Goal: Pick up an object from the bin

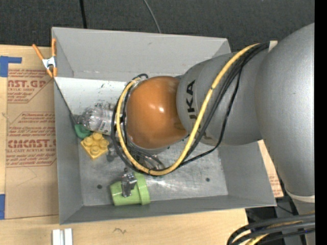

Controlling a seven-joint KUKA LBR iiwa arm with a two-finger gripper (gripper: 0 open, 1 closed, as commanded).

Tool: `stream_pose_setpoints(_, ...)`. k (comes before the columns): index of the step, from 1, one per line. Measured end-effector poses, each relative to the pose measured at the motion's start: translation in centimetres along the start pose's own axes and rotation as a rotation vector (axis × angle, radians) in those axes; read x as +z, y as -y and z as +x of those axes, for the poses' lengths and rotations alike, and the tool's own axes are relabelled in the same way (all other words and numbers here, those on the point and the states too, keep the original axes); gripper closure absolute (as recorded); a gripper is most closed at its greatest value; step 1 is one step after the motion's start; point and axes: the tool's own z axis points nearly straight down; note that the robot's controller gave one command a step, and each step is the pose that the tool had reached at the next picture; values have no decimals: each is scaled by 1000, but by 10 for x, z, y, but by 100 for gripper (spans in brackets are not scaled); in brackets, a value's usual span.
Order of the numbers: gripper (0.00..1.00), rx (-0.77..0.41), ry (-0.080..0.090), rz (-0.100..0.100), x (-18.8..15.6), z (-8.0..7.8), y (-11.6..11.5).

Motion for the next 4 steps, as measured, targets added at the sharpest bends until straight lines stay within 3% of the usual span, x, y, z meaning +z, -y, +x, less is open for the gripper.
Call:
stream_pose_setpoints(1, 0, 30, -6, 0, 7, 6, -3)
stream_pose_setpoints(2, 0, -247, -4, 0, 65, 10, 7)
stream_pose_setpoints(3, 100, -9, 5, -8, 79, 7, 16)
stream_pose_setpoints(4, 100, -9, 5, -8, 79, 7, 16)
